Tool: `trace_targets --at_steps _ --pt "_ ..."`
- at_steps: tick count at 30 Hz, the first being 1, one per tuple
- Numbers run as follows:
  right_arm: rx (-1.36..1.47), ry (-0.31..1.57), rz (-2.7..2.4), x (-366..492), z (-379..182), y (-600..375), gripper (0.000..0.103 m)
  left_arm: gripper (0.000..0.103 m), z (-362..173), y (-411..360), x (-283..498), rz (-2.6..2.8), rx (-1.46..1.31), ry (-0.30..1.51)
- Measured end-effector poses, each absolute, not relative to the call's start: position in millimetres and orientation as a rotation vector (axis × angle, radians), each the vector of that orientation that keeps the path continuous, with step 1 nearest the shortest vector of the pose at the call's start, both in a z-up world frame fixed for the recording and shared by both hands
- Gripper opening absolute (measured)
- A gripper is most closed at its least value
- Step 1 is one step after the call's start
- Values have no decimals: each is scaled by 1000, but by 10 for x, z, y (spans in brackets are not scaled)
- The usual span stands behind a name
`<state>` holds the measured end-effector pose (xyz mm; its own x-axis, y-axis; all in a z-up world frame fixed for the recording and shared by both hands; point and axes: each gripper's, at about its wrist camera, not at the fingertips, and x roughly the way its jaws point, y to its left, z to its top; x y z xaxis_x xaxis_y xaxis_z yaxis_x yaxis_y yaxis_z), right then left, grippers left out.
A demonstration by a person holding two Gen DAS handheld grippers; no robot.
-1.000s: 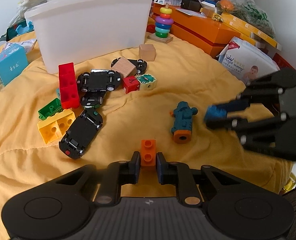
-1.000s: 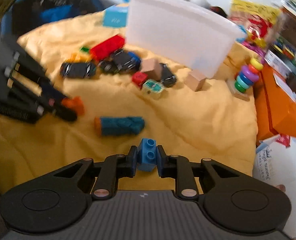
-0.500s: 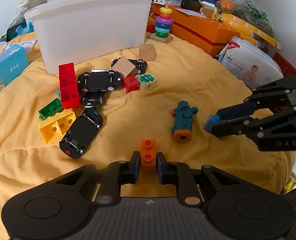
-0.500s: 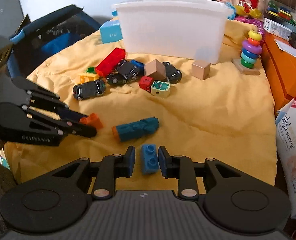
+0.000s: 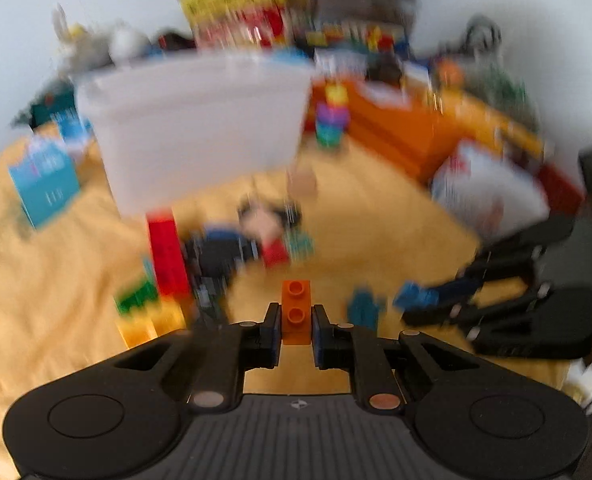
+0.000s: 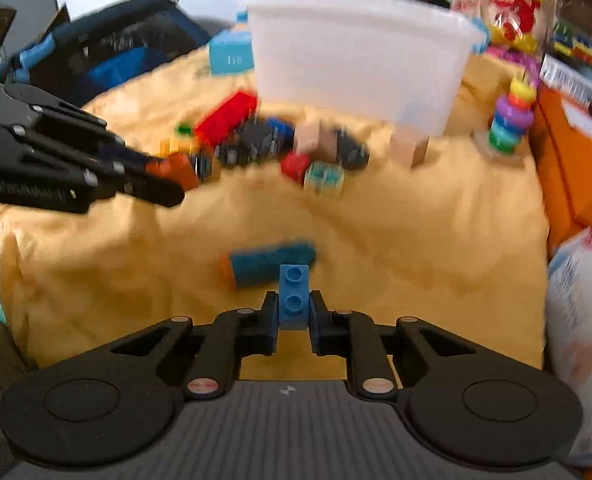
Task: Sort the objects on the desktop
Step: 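Carry the orange and blue bricks over the white bin and open both grippers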
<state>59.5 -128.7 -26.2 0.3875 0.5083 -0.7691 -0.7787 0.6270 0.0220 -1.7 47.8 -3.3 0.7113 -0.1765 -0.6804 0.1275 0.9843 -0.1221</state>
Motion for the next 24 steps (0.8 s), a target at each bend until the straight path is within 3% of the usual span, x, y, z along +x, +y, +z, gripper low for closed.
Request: trace_targets --at_steps 14,23,24 --pt "-156 455 787 1692 969 -863 18 18 1181 974 1072 -29 63 408" --pt "-68 531 677 2411 930 -440 19 18 907 1217 1894 73 -21 507" --pt "-78 546 672 2446 884 -392 21 23 829 1215 1942 76 -17 527"
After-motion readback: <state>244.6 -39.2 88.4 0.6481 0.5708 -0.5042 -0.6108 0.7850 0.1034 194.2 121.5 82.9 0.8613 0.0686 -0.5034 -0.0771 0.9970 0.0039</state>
